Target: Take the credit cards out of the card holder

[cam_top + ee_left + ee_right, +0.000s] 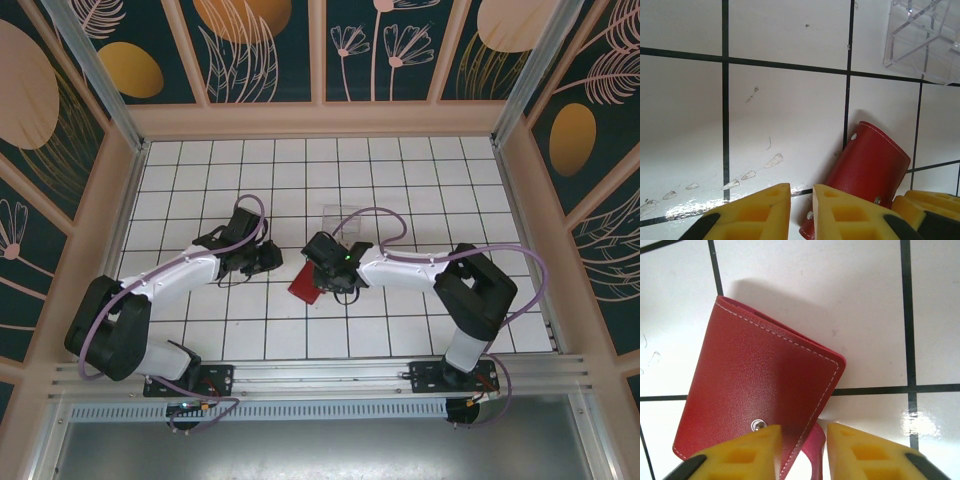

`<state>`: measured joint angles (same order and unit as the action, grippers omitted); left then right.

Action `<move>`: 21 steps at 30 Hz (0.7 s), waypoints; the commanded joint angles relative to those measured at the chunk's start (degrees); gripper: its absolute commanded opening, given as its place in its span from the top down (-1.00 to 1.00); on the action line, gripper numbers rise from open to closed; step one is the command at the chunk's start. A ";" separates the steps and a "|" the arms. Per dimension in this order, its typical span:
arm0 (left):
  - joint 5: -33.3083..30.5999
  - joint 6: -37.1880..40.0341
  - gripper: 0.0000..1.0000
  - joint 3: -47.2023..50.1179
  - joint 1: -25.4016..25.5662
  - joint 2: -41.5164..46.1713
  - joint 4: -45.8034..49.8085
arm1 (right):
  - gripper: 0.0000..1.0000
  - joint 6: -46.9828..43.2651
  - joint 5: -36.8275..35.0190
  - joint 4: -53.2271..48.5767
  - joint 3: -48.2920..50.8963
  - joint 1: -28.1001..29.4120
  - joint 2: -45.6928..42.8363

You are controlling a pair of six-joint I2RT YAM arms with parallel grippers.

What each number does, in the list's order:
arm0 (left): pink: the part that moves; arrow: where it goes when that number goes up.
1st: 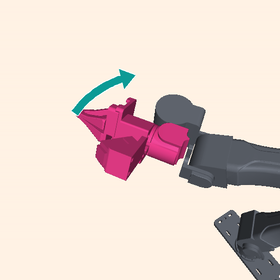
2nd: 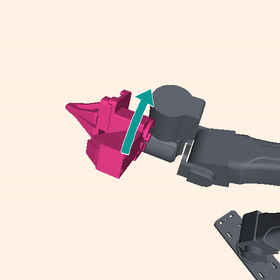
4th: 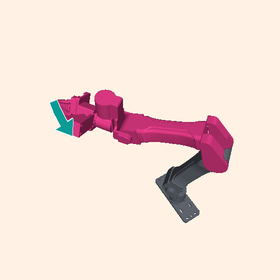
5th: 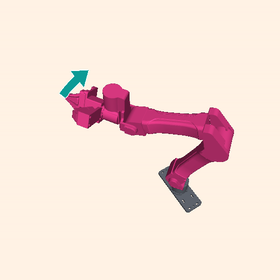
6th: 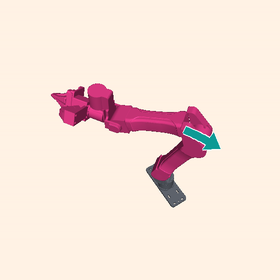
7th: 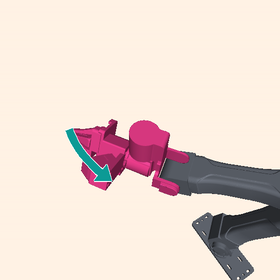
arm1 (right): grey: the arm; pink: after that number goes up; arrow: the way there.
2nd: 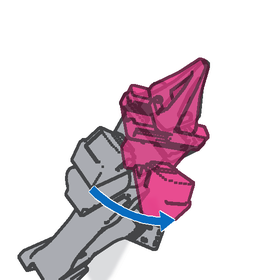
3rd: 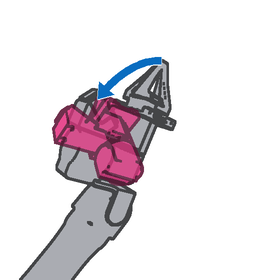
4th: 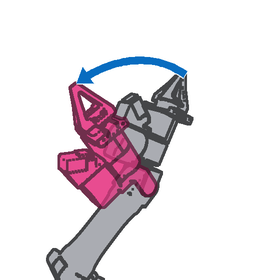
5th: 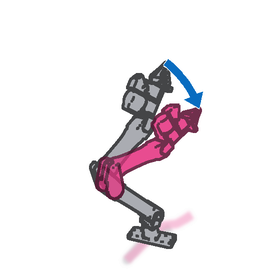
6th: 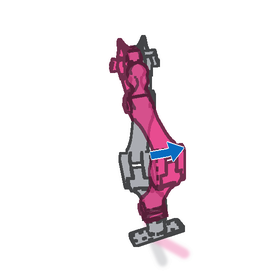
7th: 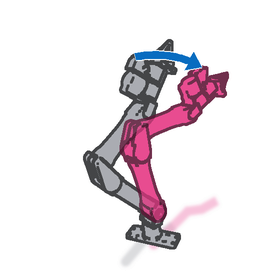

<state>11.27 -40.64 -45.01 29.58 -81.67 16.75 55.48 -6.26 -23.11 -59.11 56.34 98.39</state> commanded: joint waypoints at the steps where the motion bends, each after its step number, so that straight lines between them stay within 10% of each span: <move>1: -0.54 0.29 0.57 -1.22 0.39 -0.74 0.79 | 0.25 -0.23 -2.66 -3.00 -1.81 -0.34 -0.69; 21: -0.81 1.50 0.56 -2.31 0.39 -1.00 1.87 | 0.03 4.44 -2.39 -10.53 -7.43 -0.36 4.52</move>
<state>11.27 -40.49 -45.47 29.65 -81.91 16.97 58.06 -7.49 -30.13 -65.17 56.01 102.76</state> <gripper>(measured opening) 0.218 0.491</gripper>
